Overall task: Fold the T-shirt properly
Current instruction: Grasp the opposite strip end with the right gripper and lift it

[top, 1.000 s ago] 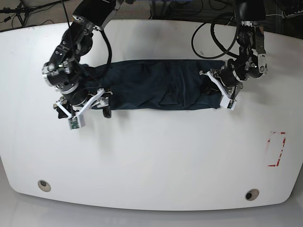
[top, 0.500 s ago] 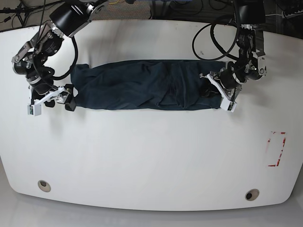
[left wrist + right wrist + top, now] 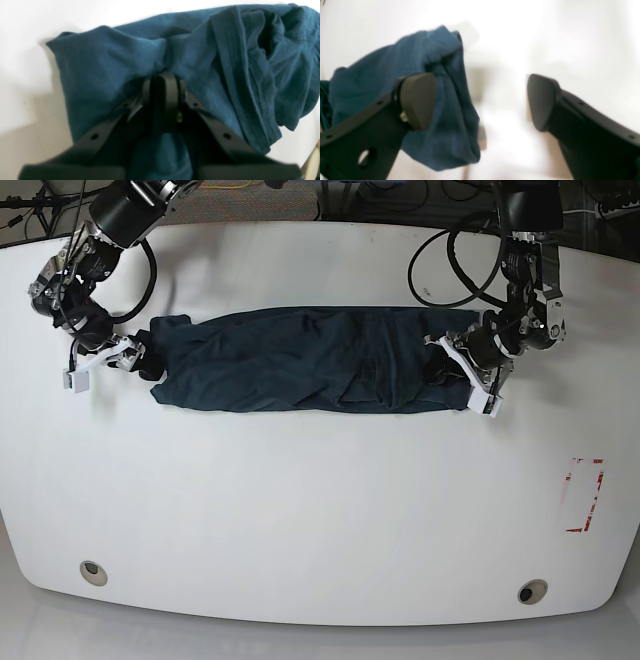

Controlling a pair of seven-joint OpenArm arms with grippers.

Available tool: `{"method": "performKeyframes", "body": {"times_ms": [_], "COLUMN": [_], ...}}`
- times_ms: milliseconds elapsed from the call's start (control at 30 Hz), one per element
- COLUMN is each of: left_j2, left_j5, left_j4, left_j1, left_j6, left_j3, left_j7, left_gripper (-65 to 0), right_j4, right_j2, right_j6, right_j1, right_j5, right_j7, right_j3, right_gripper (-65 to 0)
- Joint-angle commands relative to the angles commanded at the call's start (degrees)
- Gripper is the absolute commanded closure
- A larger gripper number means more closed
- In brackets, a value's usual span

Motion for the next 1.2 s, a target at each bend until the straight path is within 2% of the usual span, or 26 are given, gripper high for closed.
{"method": "performKeyframes", "body": {"times_ms": [167,333,433,600,667,700,833,900,967,1100,1200], "left_j2": [0.00,0.00,0.00,0.00,0.00,0.00,0.00,0.00,-0.09,-0.09,0.18], "left_j5": [0.00,0.00,0.00,0.00,0.00,0.00,0.09,0.09,0.09,0.09,0.09], "left_j4": [0.00,0.00,0.00,0.00,0.00,0.00,-0.09,-0.09,-0.09,-0.09,-0.09], "left_j1": [0.00,0.00,0.00,0.09,0.18,0.18,0.18,0.18,0.09,-0.09,-0.18], "left_j6": [0.00,0.00,0.00,0.00,0.00,0.00,0.00,0.09,0.18,0.26,0.26], "left_j3": [0.00,0.00,0.00,0.00,0.00,0.00,0.00,0.00,0.00,0.00,0.09], "left_j7": [0.00,0.09,0.09,0.09,0.09,0.09,0.09,0.09,0.18,0.18,0.18], "left_gripper": [-5.7,-5.7,-5.7,-5.7,-5.7,-5.7,-5.7,-5.7,-5.7,-6.3,-9.2], "right_j4": [2.20,2.55,2.55,2.55,2.46,2.46,2.46,2.46,2.46,3.60,6.33], "right_j2": [-2.37,-5.19,-5.89,-6.07,-5.98,-5.89,-5.80,-5.71,-5.10,-4.13,-3.43], "right_j6": [0.00,0.00,0.00,0.00,0.00,0.00,0.00,0.00,0.00,0.00,0.00], "right_j1": [-0.26,-0.09,-0.09,-0.53,-0.70,-0.97,-1.32,-1.32,-1.32,-1.67,-2.73], "right_j5": [-0.18,-0.53,-0.53,-0.62,-0.62,-0.70,-0.70,-0.70,-0.70,-0.62,-0.62], "right_j7": [0.00,0.18,1.41,4.31,5.10,5.45,6.42,6.51,6.68,6.68,6.68], "right_j3": [-5.36,-5.89,-6.51,-11.25,-12.31,-12.92,-13.54,-13.54,-13.71,-13.71,-13.71], "right_gripper": [-54.4,-54.4,-54.4,-53.6,-49.6,-45.5,-23.5,-7.9,0.0,-0.5,-0.5]}}
